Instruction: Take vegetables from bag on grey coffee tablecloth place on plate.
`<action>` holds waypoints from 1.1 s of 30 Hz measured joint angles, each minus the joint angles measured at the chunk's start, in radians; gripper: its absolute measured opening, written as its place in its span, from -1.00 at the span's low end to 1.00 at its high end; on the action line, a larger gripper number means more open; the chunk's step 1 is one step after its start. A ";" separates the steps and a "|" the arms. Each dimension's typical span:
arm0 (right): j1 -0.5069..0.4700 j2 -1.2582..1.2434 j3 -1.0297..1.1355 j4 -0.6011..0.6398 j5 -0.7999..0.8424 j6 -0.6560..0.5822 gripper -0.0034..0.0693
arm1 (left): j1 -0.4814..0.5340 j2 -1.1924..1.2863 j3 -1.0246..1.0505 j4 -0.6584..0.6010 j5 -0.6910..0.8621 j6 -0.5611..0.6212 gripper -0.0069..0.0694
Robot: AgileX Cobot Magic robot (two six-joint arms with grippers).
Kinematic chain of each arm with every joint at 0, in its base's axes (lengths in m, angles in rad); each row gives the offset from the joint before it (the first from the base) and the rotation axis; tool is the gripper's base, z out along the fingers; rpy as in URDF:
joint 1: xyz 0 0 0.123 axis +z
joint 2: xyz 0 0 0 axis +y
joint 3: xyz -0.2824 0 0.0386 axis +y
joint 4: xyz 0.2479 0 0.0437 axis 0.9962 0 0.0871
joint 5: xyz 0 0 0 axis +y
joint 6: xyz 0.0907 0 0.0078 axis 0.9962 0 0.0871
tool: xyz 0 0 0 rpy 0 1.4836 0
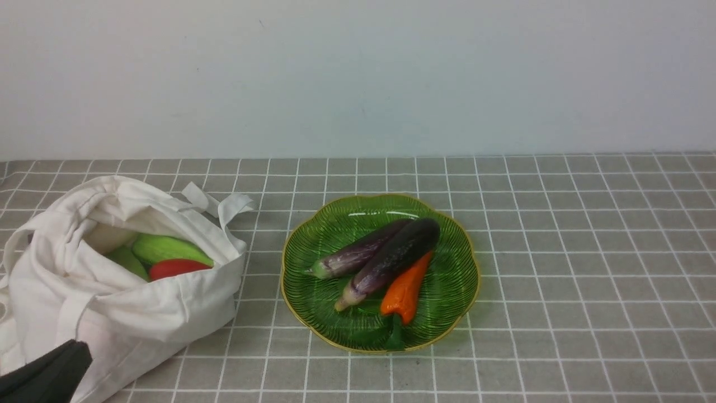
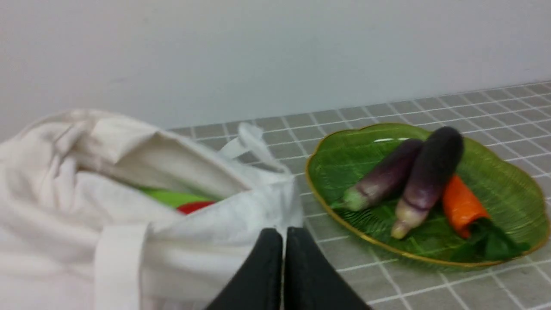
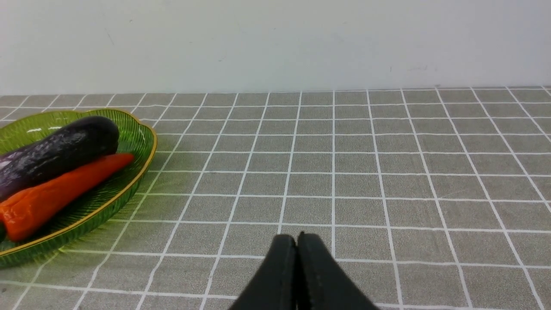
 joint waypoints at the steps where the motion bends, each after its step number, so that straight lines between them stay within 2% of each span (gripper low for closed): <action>1: 0.000 0.000 0.000 0.000 0.000 0.000 -0.95 | 0.025 -0.022 0.026 0.013 0.001 -0.017 -0.83; 6: 0.000 0.000 0.000 0.000 0.000 0.000 -0.95 | 0.143 -0.115 0.071 0.110 0.064 -0.047 -0.83; 10: 0.000 0.000 0.000 0.000 0.000 0.000 -0.95 | 0.180 -0.146 0.083 0.168 0.127 -0.036 -0.83; 15: 0.000 0.000 0.000 0.000 0.000 0.000 -0.95 | 0.183 -0.148 0.085 0.175 0.198 -0.025 -0.83; 33: 0.000 0.000 0.000 0.000 0.000 0.000 -0.95 | 0.186 -0.148 0.085 0.190 0.198 -0.021 -0.83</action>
